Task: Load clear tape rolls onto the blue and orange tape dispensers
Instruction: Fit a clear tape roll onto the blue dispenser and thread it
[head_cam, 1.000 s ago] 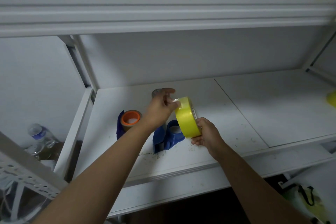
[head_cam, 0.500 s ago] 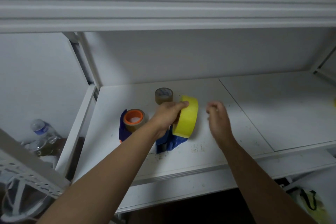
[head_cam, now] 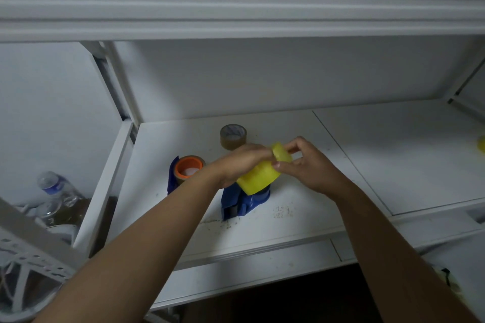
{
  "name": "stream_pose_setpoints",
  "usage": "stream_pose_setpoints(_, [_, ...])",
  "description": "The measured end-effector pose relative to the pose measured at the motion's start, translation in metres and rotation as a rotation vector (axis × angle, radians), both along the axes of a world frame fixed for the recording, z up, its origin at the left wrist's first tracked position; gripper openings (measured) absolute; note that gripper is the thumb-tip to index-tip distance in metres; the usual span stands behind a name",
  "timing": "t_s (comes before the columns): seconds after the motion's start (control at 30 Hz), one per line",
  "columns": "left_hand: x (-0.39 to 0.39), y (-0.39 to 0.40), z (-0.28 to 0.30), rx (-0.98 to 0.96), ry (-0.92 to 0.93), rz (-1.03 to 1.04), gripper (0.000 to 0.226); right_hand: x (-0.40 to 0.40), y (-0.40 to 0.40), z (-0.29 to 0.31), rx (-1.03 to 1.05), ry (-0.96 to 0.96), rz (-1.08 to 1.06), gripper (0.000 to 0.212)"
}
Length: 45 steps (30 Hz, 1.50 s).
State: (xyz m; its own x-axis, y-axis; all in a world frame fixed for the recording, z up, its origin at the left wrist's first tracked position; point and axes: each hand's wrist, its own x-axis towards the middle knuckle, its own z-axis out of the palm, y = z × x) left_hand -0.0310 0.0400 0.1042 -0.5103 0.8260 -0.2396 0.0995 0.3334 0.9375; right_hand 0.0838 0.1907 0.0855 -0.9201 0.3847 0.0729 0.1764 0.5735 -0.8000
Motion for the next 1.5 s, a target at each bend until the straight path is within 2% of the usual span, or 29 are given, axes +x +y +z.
stream_pose_setpoints(0.1, [0.000, 0.002, -0.006, -0.041, 0.192, -0.106, 0.051, 0.009, 0.006, 0.003, -0.035, -0.022, -0.009, 0.062])
stream_pose_setpoints(0.17, [-0.001, 0.006, -0.011, -0.105, 0.397, -0.206, 0.053, 0.015, 0.009, 0.000, 0.013, -0.101, -0.004, 0.074])
stream_pose_setpoints(0.23, [-0.001, 0.009, -0.014, -0.170, 0.625, -0.271, 0.059, 0.020, 0.007, -0.006, -0.040, -0.131, 0.020, 0.078])
stream_pose_setpoints(0.37, [0.000, 0.015, -0.025, -0.206, 0.792, -0.334, 0.051, 0.023, 0.002, -0.028, -0.549, 0.012, 0.053, 0.074])
stream_pose_setpoints(0.47, [0.003, 0.017, -0.030, -0.225, 0.920, -0.368, 0.040, 0.018, -0.002, -0.046, -0.888, -0.002, -0.115, 0.068])
stream_pose_setpoints(0.57, [0.007, 0.018, -0.036, -0.147, 1.024, -0.368, 0.039, 0.006, -0.009, -0.048, -0.943, 0.026, -0.239, 0.047])
stream_pose_setpoints(0.7, [-0.006, 0.008, -0.043, -0.135, 1.182, -0.214, 0.058, -0.001, -0.004, -0.051, -1.022, 0.086, -0.328, 0.031])
stream_pose_setpoints(0.77, [-0.023, -0.006, -0.044, -0.124, 1.007, 0.008, 0.063, 0.000, 0.001, -0.060, -1.074, 0.086, -0.355, 0.026])
stream_pose_setpoints(0.83, [-0.042, -0.022, -0.051, -0.171, 0.675, 0.245, 0.058, 0.002, 0.005, -0.068, -1.135, 0.075, -0.375, 0.027])
stream_pose_setpoints(0.87, [-0.048, -0.030, -0.057, -0.250, 0.532, 0.293, 0.055, 0.002, 0.006, -0.072, -1.164, 0.058, -0.375, 0.029])
stream_pose_setpoints(0.93, [-0.049, -0.039, -0.073, -0.396, 0.372, 0.263, 0.050, 0.002, 0.006, -0.077, -1.186, 0.019, -0.365, 0.034])
stream_pose_setpoints(1.0, [-0.043, -0.040, -0.087, -0.401, 0.281, 0.249, 0.038, 0.000, 0.003, -0.080, -1.167, -0.013, -0.359, 0.037])
stream_pose_setpoints(1.07, [-0.039, -0.039, -0.095, -0.362, 0.182, 0.256, 0.037, -0.003, -0.002, -0.083, -1.155, -0.031, -0.336, 0.035])
stream_pose_setpoints(1.17, [-0.041, -0.040, -0.097, -0.342, 0.091, 0.261, 0.036, -0.006, -0.009, -0.088, -1.147, -0.054, -0.283, 0.031])
stream_pose_setpoints(1.3, [-0.043, -0.039, -0.099, -0.298, -0.018, 0.303, 0.024, -0.007, -0.007, -0.090, -1.114, -0.086, -0.258, 0.031])
stream_pose_setpoints(1.5, [-0.044, -0.035, -0.102, -0.328, 0.135, 0.318, 0.037, -0.013, -0.001, -0.086, -1.049, -0.122, -0.229, 0.029])
